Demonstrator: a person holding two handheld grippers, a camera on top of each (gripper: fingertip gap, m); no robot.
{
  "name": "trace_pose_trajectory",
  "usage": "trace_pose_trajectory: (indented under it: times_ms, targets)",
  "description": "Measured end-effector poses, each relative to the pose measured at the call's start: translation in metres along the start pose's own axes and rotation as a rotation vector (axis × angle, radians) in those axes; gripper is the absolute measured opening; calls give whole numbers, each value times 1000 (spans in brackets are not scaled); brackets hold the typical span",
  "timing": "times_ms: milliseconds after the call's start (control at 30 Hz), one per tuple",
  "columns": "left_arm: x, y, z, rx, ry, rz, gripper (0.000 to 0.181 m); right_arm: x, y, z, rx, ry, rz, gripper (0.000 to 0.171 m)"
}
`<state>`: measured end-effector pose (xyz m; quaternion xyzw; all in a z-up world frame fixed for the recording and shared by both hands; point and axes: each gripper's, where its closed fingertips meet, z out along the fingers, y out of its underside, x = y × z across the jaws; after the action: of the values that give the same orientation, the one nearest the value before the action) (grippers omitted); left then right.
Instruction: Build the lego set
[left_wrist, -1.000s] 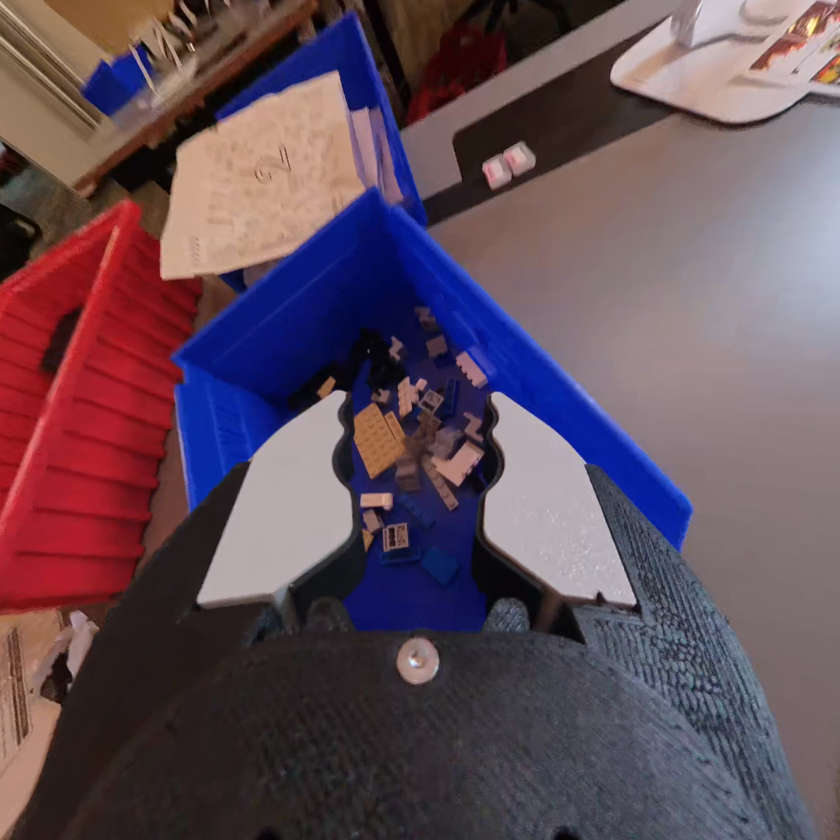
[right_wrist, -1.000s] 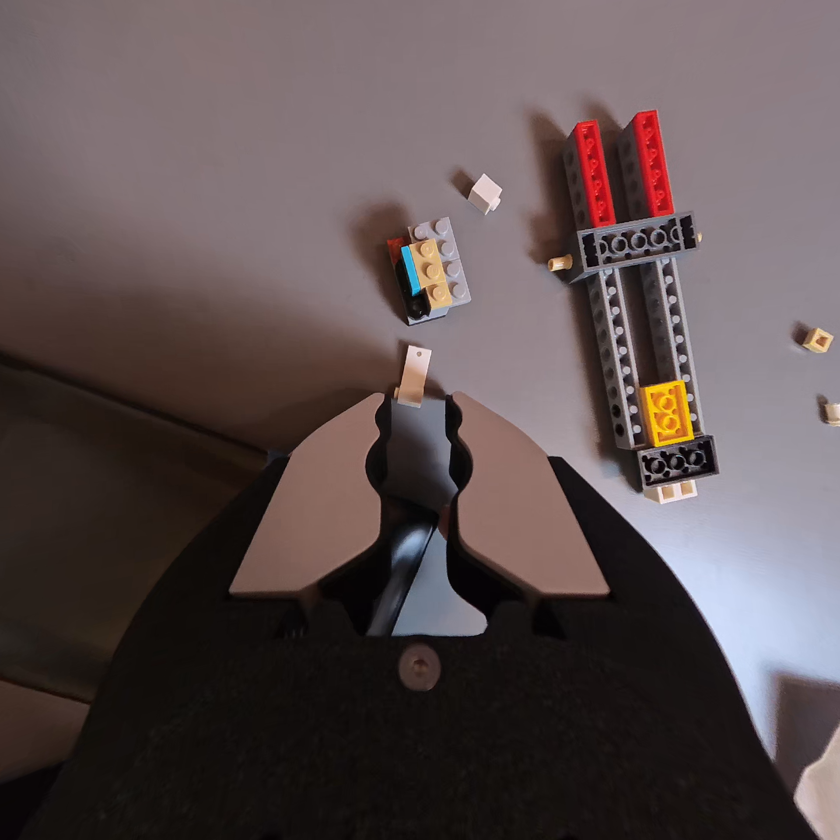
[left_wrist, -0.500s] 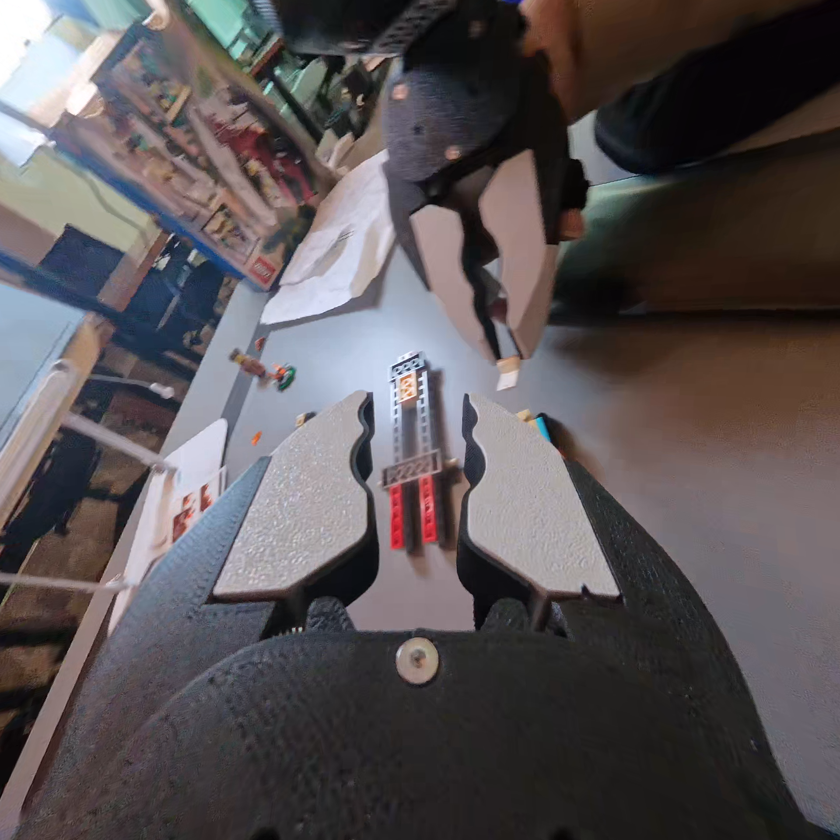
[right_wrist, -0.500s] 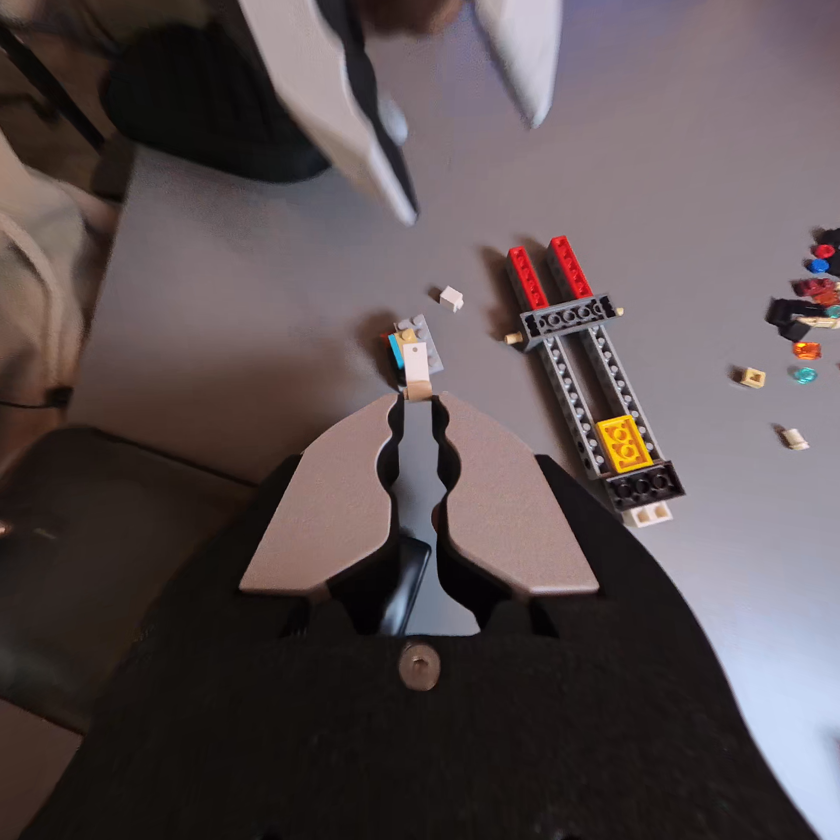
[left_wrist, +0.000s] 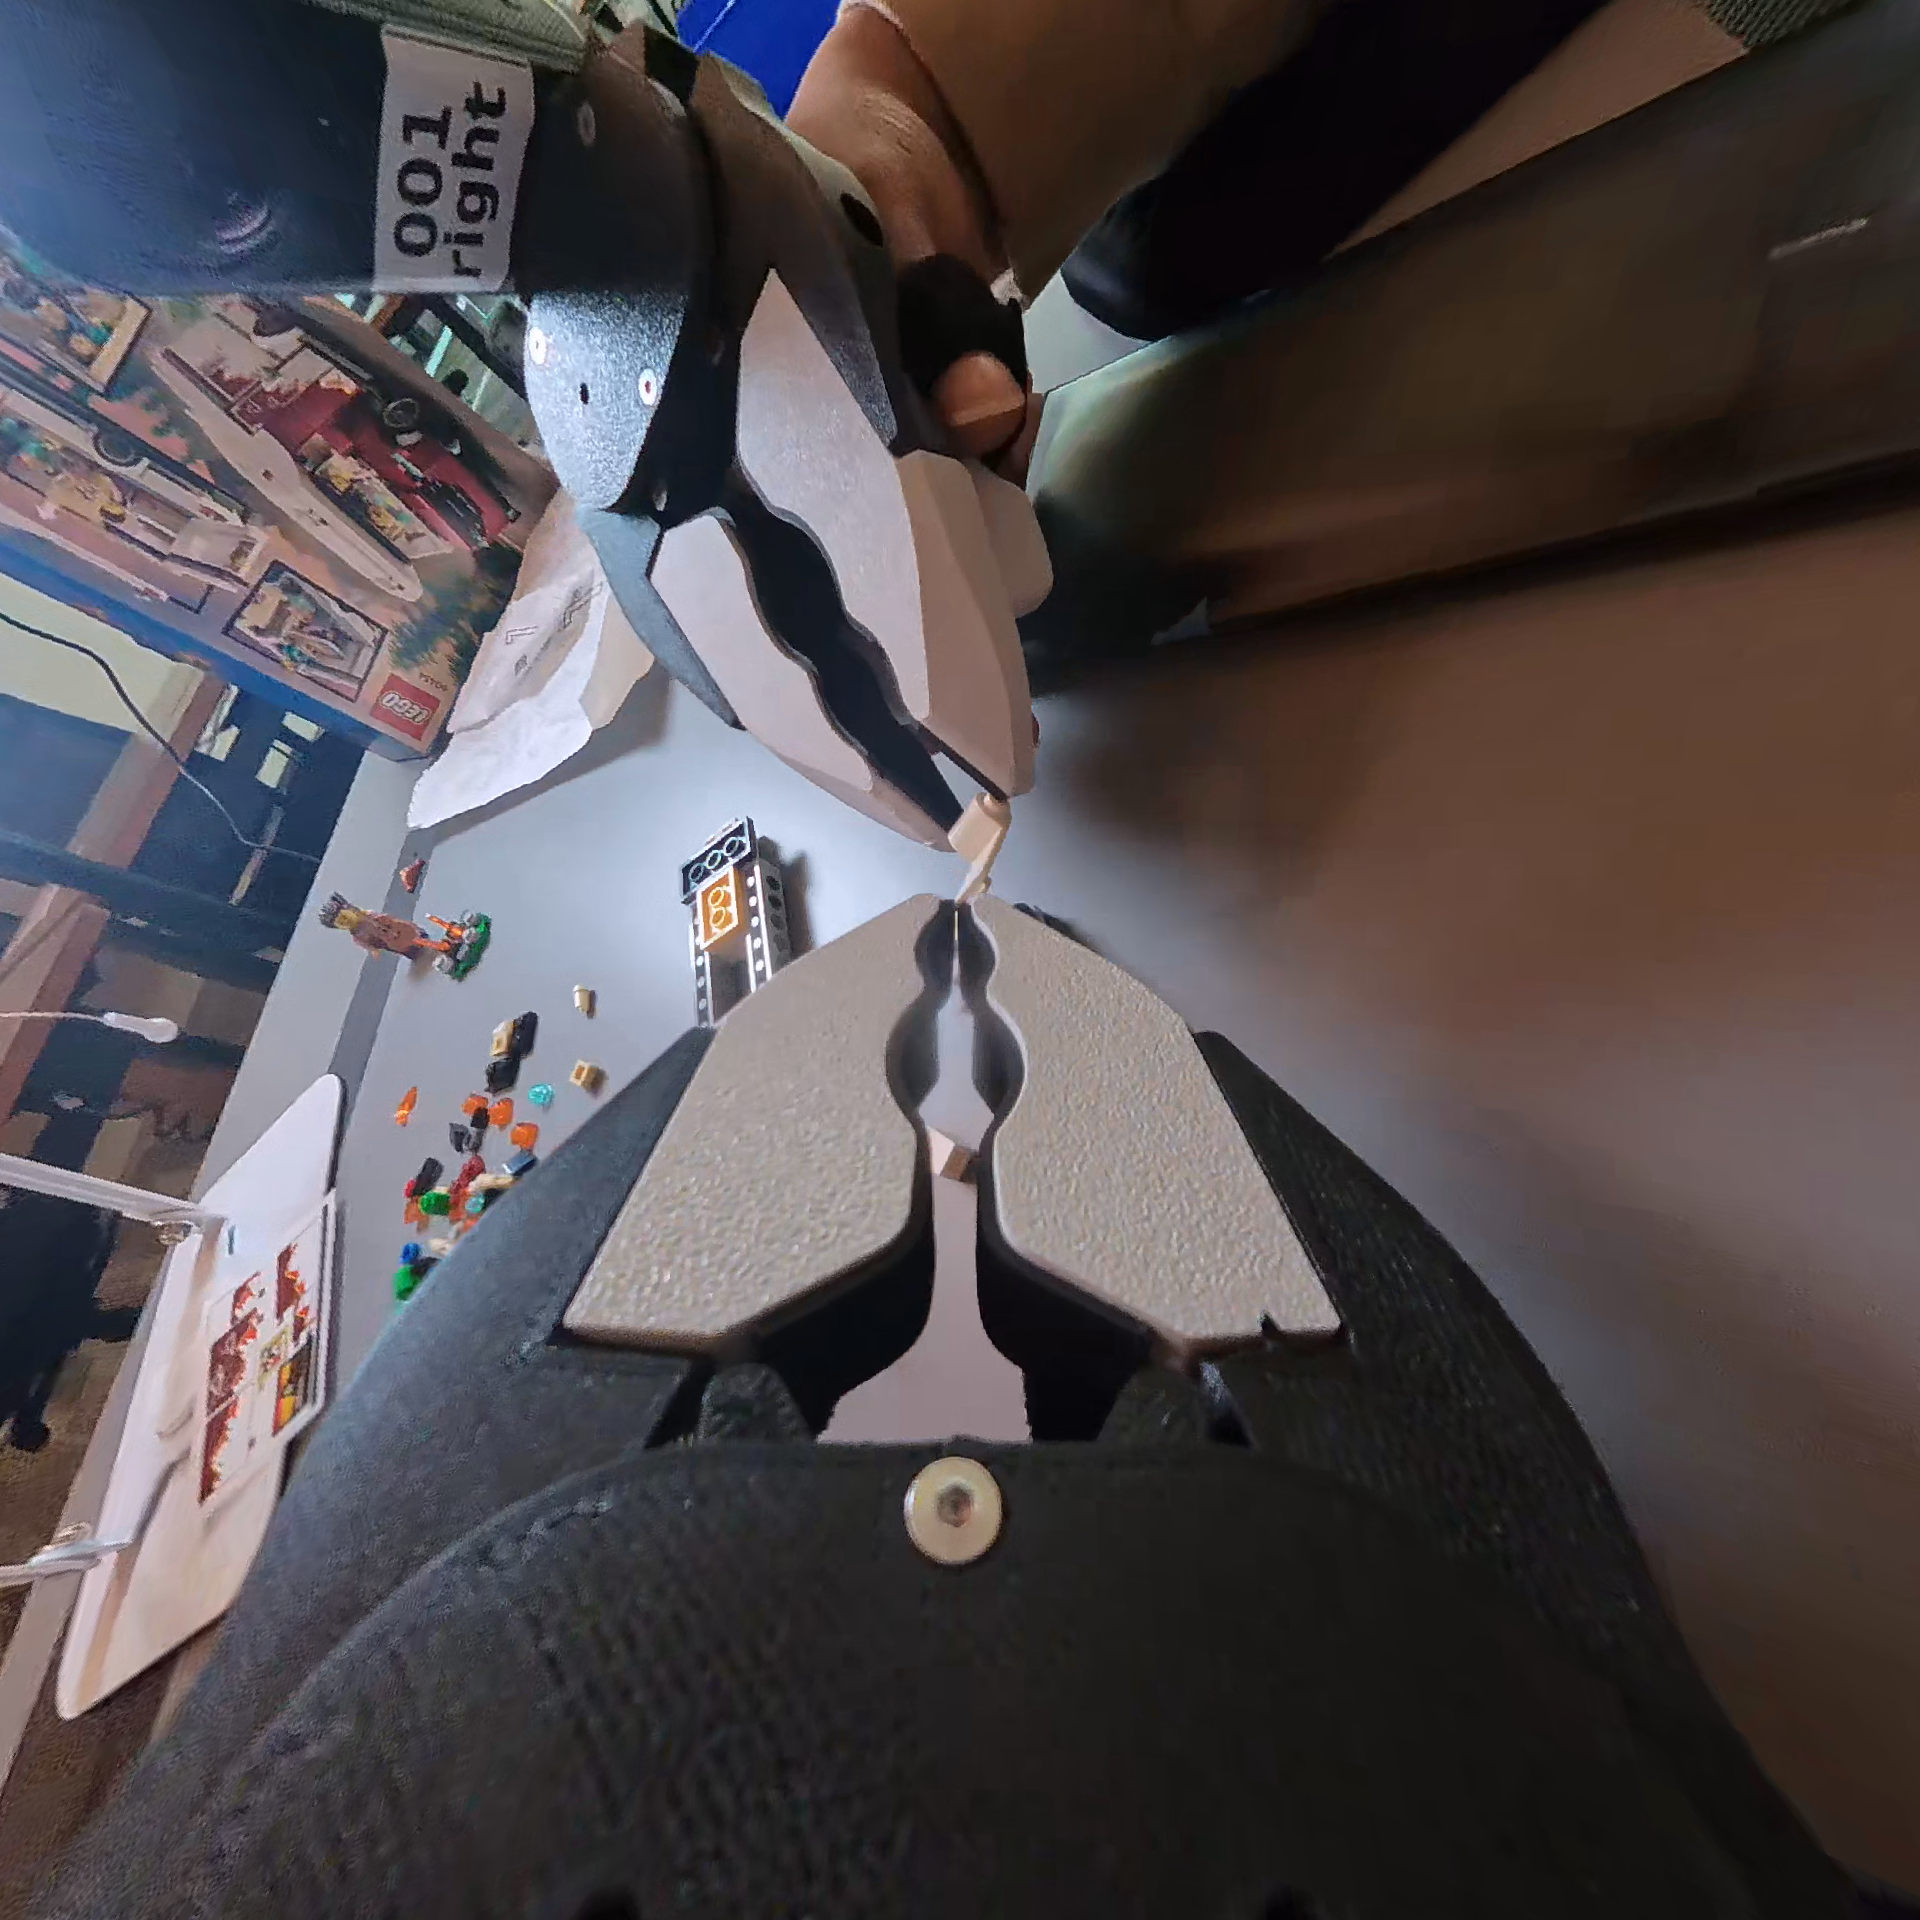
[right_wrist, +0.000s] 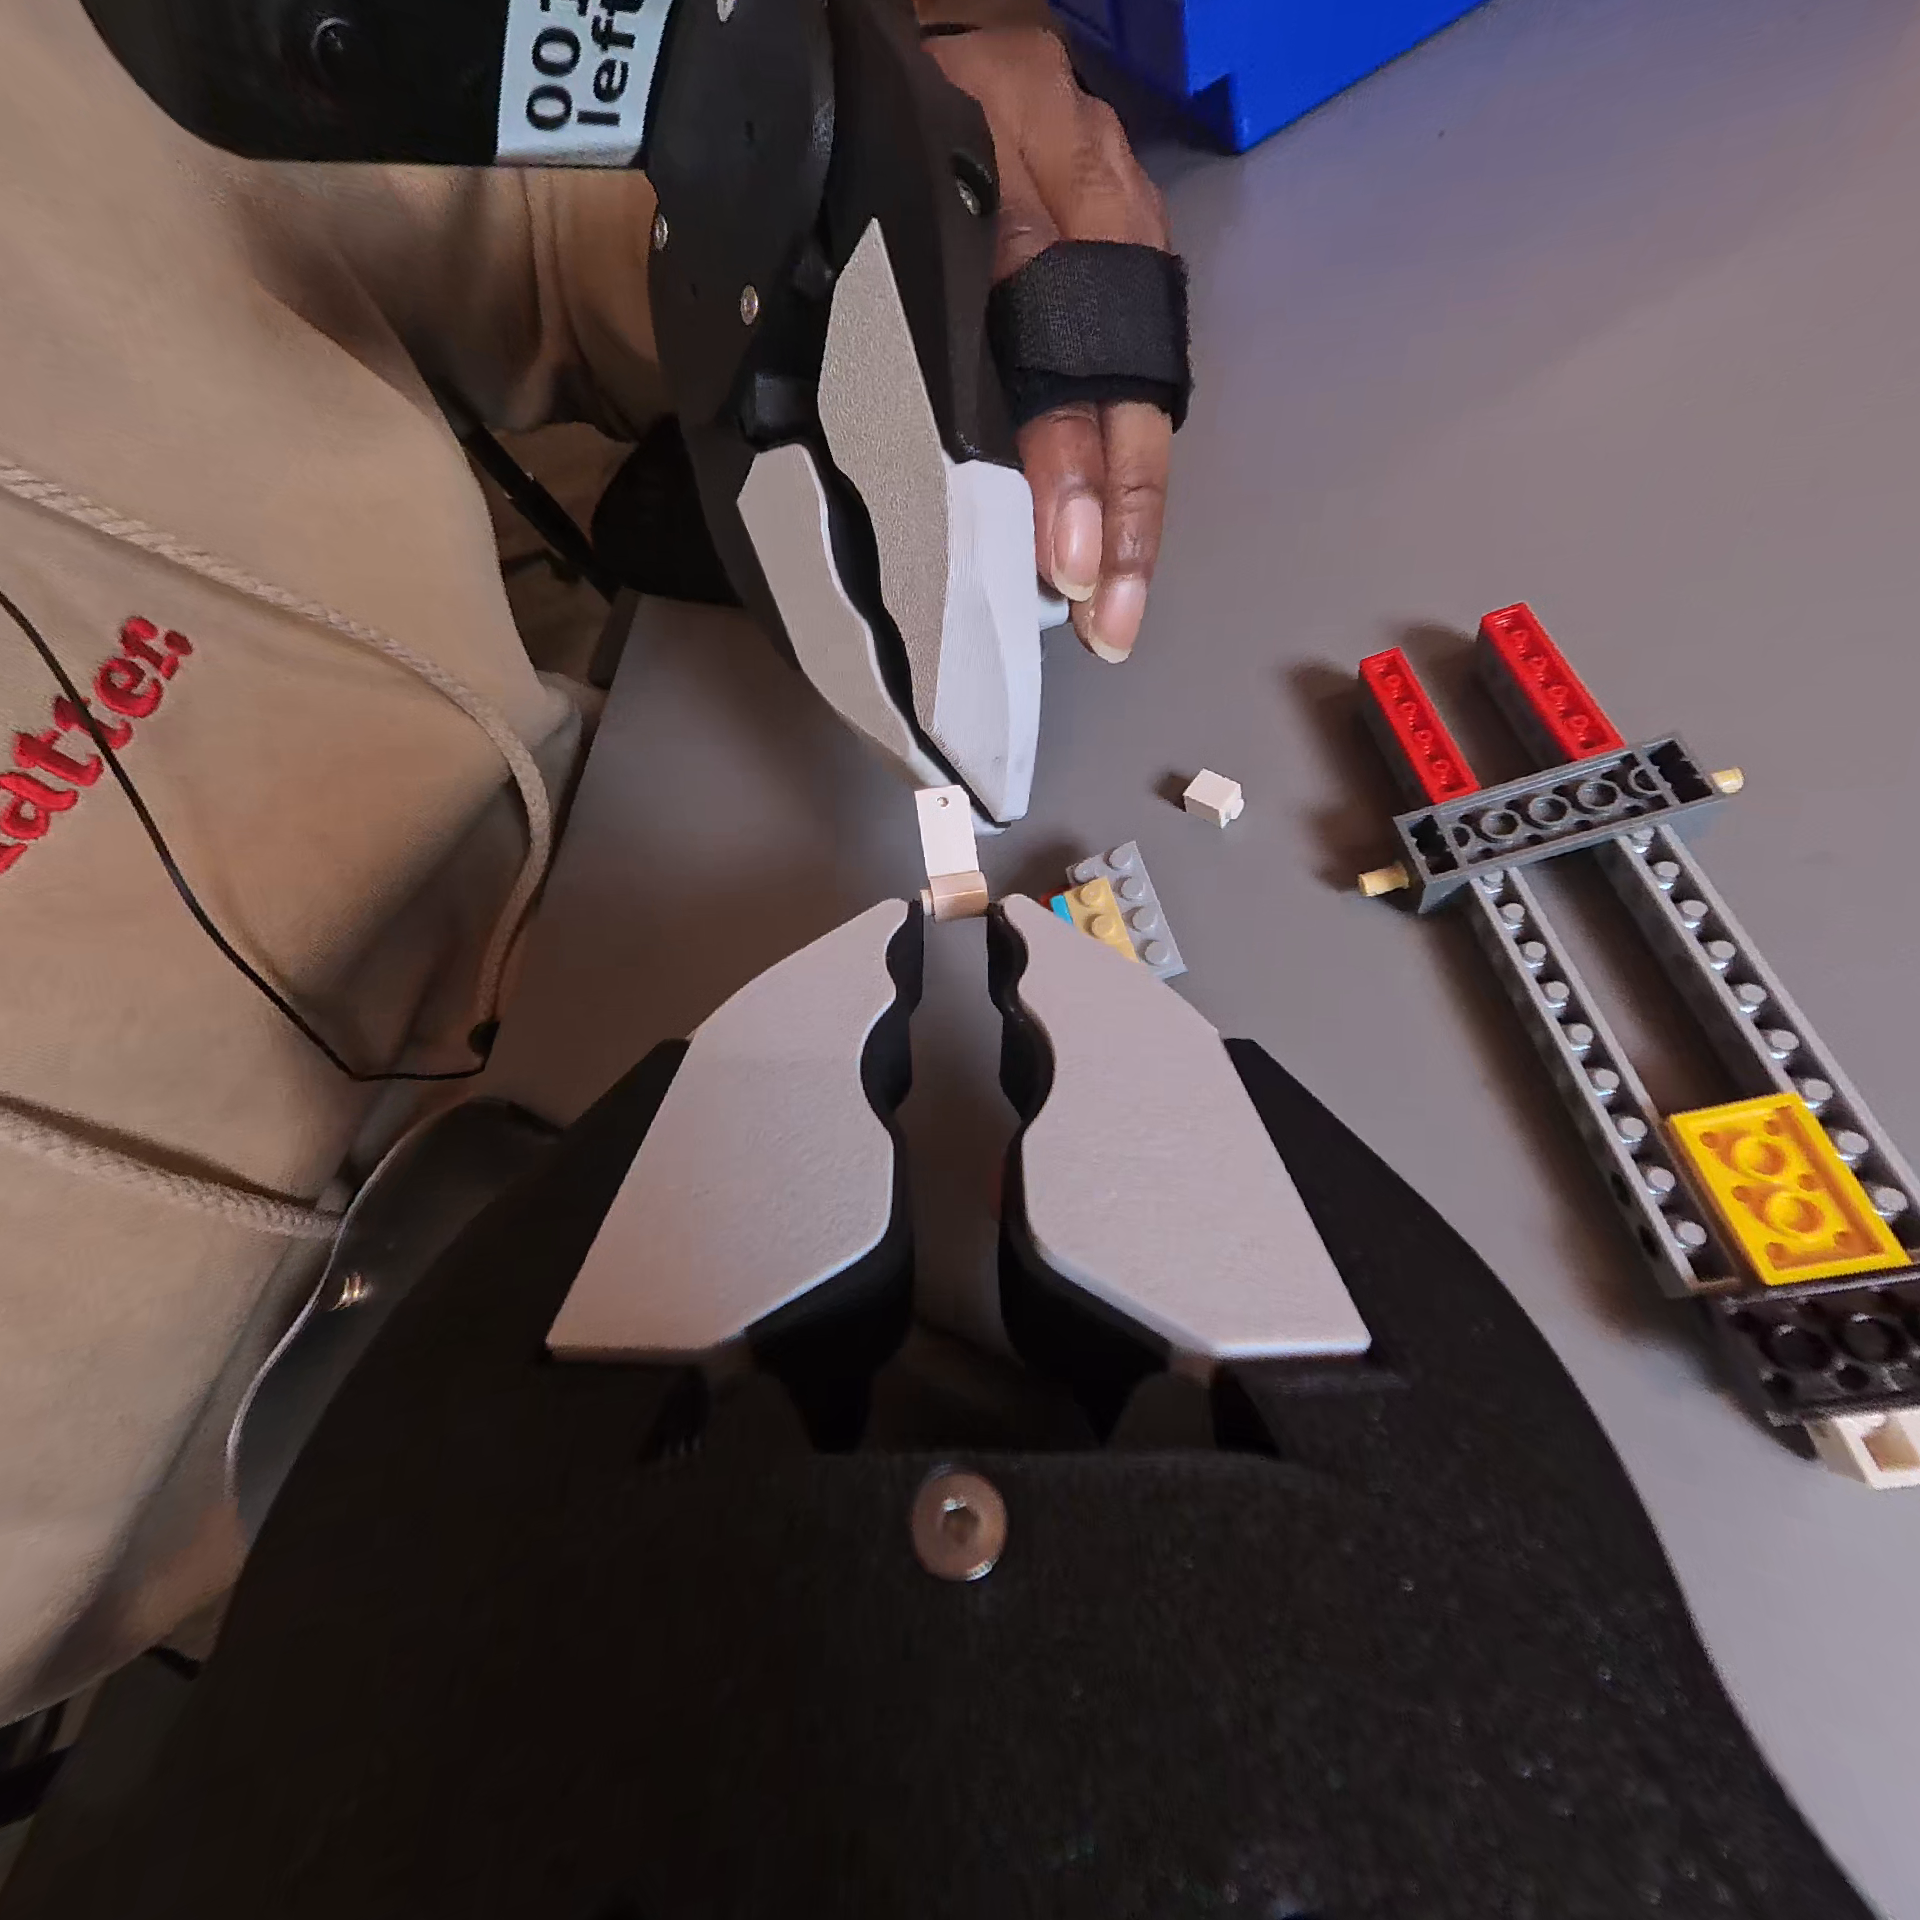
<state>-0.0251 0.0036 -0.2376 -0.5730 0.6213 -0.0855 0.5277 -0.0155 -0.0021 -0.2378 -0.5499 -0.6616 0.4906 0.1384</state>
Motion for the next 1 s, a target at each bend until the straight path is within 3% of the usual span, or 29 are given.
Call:
trace_pose_trajectory:
  times_ms: [333,533,800,1000]
  targets:
    - [7,6,2,-18,47,-38,13,5,3,0,6,-5,76,12]
    - [8,5,3,-28,42,-26,5,6,3,2,-1,2,88,12]
    - [1,6,-2,-2,215,-563,2,15,-7,-3,-13,235,-213,22]
    - [8,4,1,-6,270,-629,2,14,-2,5,-68,281,-311,9]
